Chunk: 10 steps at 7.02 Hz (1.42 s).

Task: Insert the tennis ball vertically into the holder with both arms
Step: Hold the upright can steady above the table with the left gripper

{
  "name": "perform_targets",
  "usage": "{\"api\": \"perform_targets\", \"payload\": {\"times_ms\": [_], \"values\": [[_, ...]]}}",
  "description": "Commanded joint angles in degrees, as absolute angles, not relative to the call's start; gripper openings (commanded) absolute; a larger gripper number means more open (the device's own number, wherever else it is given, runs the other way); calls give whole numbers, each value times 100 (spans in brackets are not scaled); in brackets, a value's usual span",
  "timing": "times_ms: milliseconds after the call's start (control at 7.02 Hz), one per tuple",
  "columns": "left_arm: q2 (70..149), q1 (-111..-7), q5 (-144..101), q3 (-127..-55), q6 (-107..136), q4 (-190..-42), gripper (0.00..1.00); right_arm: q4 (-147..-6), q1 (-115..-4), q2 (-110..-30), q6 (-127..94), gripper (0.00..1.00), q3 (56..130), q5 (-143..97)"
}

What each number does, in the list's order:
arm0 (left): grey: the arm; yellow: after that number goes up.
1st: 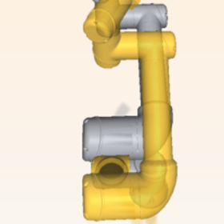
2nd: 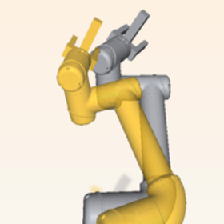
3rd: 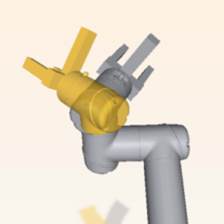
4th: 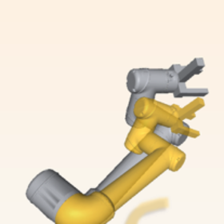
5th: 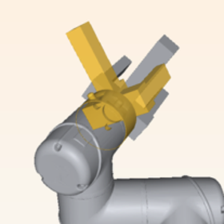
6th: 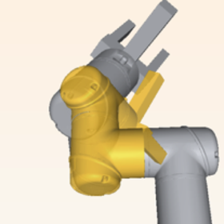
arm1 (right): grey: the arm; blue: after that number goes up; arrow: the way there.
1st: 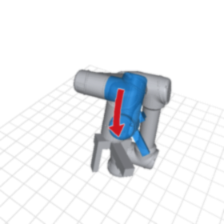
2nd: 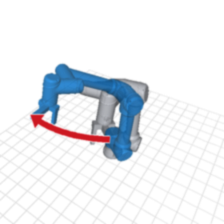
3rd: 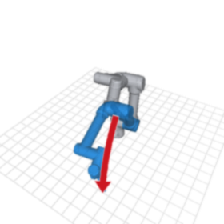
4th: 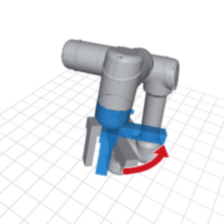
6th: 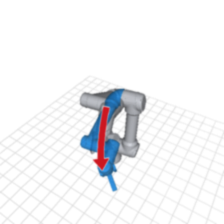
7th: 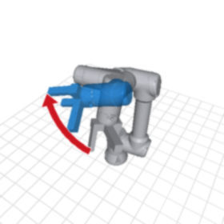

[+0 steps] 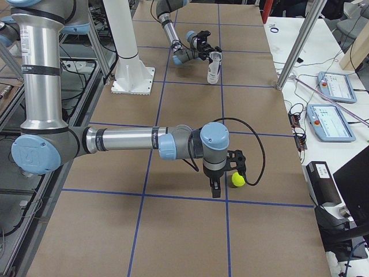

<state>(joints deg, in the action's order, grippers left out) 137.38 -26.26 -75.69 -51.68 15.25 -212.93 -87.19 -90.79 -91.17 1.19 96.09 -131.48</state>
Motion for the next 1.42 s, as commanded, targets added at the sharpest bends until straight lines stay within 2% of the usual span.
{"api": "perform_targets", "payload": {"times_ms": [0,569,854,997,1281], "values": [[13729,-2523,-7567,-5168,1529,-21287,71,-8719,-9079,-9114,123,100,9606,-13148],[13729,-2540,-7576,-5177,1573,-21234,71,-8719,-9079,-9123,114,100,9615,-13148],[13668,-2575,-7576,-5194,1521,-21243,92,-8719,-9079,-9123,114,99,9615,-13148],[13658,-2584,-7585,-5203,1521,-21243,98,-8719,-9079,-9123,114,100,9615,-13148],[13650,-2610,-7585,-5203,1521,-21243,98,-8719,-9079,-9132,114,99,9615,-13148]]}}
